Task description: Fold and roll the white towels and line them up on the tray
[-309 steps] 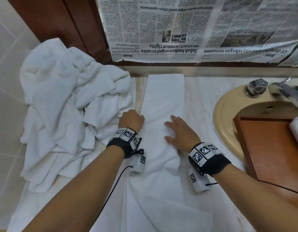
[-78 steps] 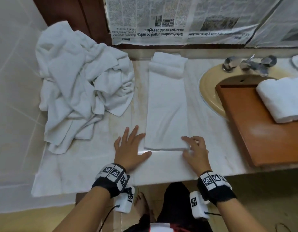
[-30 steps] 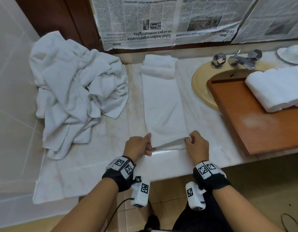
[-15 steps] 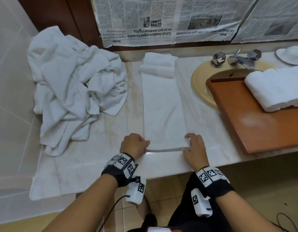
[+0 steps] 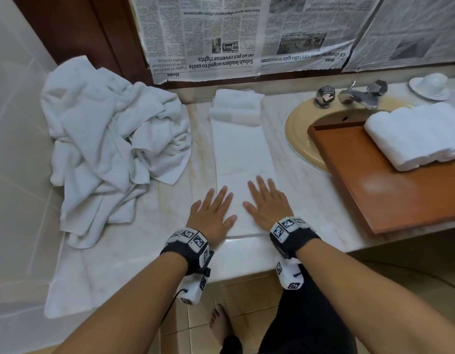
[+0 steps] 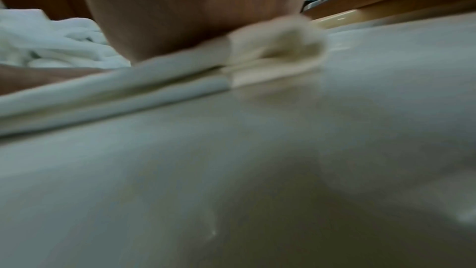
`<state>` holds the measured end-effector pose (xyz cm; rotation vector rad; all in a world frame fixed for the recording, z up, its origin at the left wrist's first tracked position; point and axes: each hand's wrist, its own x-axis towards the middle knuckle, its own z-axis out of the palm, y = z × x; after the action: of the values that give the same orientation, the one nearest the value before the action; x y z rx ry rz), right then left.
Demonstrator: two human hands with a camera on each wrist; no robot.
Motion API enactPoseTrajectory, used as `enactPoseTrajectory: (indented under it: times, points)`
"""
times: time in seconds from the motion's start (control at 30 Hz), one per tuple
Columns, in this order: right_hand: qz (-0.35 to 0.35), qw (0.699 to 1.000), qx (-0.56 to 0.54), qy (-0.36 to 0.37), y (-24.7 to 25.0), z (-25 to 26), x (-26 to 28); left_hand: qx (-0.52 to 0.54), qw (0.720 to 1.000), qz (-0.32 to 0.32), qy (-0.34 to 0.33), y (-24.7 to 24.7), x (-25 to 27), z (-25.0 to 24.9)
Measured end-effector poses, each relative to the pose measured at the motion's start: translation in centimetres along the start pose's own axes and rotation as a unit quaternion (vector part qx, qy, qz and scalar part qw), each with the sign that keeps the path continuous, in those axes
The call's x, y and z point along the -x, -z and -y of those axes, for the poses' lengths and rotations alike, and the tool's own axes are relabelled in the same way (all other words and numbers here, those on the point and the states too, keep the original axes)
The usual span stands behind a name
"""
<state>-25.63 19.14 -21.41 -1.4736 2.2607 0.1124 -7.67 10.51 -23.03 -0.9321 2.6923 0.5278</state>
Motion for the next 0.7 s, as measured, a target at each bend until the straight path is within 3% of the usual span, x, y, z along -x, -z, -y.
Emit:
enactPoseTrajectory:
  times: [0.13,0.27,0.43,0.53,0.7]
  points:
    - [0.013,0.998,-0.013,-0.063,0.2,-2.7,0.9,0.010,1.000,-0.002,0.003,0.1,0.1,-0.2]
    - [0.019,0.994,-0.055,-0.097,-0.5,-1.9,2.9,0.021,1.000,0.004,0.010,-0.1,0.1,-0.4]
    - [-0.088,0.992,-0.072,-0.058,-2.0,-2.5,6.3,0.030,0.999,0.013,0.015,0.1,0.2,-0.4]
    - [-0.130,0.971,-0.190,-0.068,-1.4,-3.9,6.8,0.039,0.999,0.002,0.014,0.1,0.4,-0.5]
    - [-0.084,0.925,-0.352,-0.112,0.0,-4.0,7.2,0.059,0.998,-0.015,0.024,0.3,0.8,-0.9]
